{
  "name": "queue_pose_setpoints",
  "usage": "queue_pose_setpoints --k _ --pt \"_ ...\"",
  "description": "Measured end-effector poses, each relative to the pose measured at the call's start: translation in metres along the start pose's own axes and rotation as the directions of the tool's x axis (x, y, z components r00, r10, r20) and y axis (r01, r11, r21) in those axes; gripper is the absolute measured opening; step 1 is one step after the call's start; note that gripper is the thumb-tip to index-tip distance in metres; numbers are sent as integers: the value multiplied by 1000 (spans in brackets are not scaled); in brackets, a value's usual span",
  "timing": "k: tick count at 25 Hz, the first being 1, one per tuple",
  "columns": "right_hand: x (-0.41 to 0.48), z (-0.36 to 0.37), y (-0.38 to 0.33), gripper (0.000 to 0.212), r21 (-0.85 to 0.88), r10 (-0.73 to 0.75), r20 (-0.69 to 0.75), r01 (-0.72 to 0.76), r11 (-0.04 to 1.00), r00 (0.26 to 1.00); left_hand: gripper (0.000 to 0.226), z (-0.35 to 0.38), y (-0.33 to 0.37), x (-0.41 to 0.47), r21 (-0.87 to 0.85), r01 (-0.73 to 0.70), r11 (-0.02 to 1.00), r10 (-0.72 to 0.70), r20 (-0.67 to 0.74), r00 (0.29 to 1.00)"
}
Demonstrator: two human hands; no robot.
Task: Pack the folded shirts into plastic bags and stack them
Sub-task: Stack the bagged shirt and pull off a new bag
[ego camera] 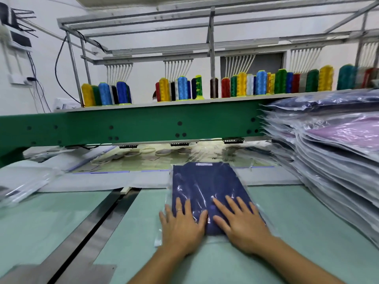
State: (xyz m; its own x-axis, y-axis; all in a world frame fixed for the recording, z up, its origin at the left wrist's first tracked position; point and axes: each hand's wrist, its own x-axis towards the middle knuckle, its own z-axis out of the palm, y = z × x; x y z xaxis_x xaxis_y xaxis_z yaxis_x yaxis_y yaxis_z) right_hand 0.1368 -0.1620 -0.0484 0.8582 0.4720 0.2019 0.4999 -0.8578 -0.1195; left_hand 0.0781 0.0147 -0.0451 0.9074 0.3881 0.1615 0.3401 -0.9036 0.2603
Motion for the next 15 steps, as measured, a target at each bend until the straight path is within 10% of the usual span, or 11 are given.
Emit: queue_pose_setpoints --k 6,9,12,15 --pt "-14 -15 56 64 2 191 68 -191 982 979 121 -13 -20 -13 126 155 980 -146 -79 986" --pt "-21 -18 47 54 -183 252 -128 -273 945 959 105 -26 -28 -19 65 185 981 -172 -167 971" --pt "-21 -31 27 36 -259 102 -414 -224 940 904 66 -40 -53 -13 -288 169 943 -203 -92 975" --pt "-20 -38 -7 22 -181 -213 -589 129 975 780 30 -51 -65 -9 -747 167 644 -199 48 979"
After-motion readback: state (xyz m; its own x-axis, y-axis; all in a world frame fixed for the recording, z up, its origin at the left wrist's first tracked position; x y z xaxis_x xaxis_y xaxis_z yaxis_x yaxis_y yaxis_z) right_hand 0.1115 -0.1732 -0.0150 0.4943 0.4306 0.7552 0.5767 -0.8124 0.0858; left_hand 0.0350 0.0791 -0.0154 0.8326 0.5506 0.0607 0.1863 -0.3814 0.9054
